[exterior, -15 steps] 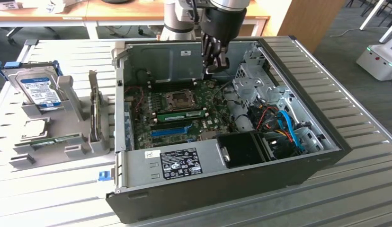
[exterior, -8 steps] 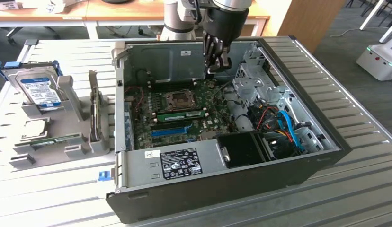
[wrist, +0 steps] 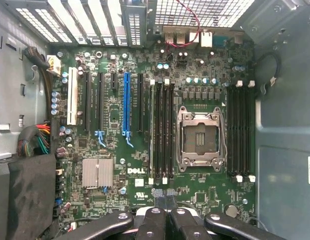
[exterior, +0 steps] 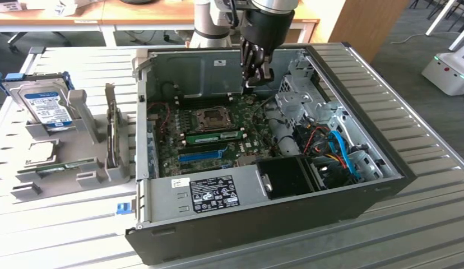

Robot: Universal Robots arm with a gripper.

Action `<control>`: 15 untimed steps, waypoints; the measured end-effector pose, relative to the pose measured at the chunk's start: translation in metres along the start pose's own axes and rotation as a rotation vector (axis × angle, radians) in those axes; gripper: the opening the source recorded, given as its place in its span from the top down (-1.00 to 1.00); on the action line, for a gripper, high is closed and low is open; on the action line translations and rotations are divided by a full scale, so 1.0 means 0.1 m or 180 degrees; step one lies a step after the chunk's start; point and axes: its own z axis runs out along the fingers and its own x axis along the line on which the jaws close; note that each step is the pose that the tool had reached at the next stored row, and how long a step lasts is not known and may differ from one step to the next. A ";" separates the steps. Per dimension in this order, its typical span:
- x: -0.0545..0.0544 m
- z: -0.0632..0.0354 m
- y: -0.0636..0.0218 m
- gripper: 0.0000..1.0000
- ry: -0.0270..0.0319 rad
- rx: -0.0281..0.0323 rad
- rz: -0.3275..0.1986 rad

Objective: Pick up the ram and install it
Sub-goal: 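Press down the ram until it locks into place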

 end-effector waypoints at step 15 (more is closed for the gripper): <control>0.01 0.130 -0.007 0.79 0.0032 0.0001 0.0002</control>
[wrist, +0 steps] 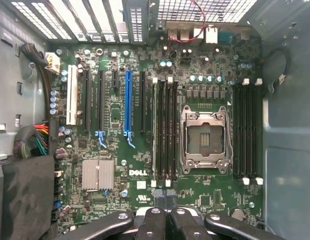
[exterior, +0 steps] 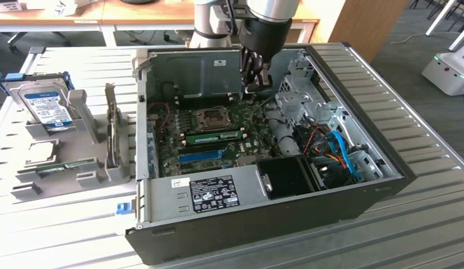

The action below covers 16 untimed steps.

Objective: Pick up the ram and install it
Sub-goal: 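Press down the ram until it locks into place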

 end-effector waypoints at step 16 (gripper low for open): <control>0.01 0.187 -0.010 0.79 0.0006 0.0000 0.0000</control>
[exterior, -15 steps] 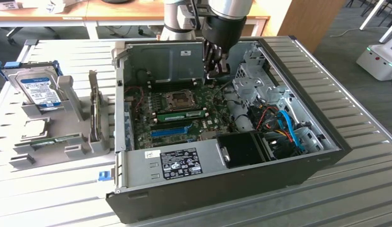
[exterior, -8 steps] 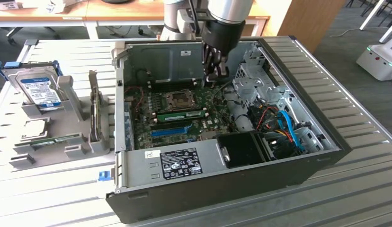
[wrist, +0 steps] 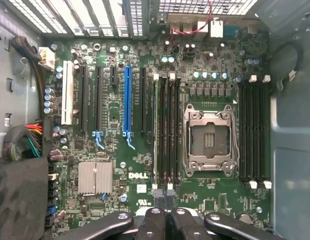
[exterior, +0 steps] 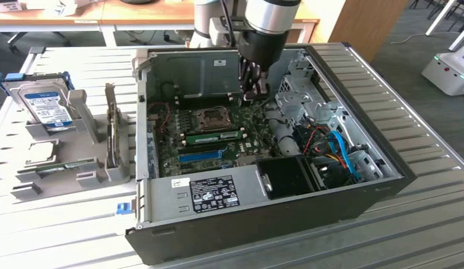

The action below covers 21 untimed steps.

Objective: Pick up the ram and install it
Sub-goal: 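Press down the ram until it locks into place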

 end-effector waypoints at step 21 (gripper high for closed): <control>0.01 0.306 -0.016 0.79 0.0010 0.0000 0.0000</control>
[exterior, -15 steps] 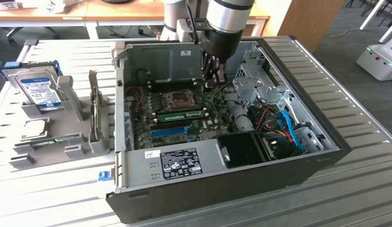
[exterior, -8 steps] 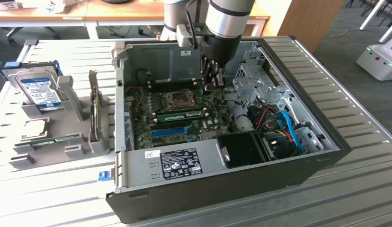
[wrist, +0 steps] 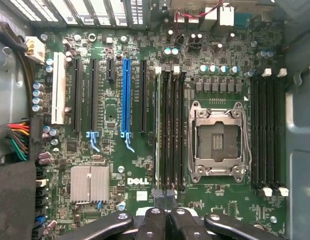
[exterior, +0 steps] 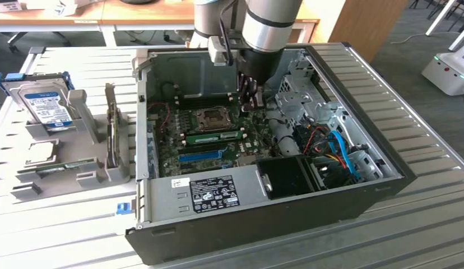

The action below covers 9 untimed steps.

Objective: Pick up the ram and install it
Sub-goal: 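Press down the ram until it locks into place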

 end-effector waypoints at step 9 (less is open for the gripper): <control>0.01 0.143 -0.007 0.79 0.0003 0.0000 0.0000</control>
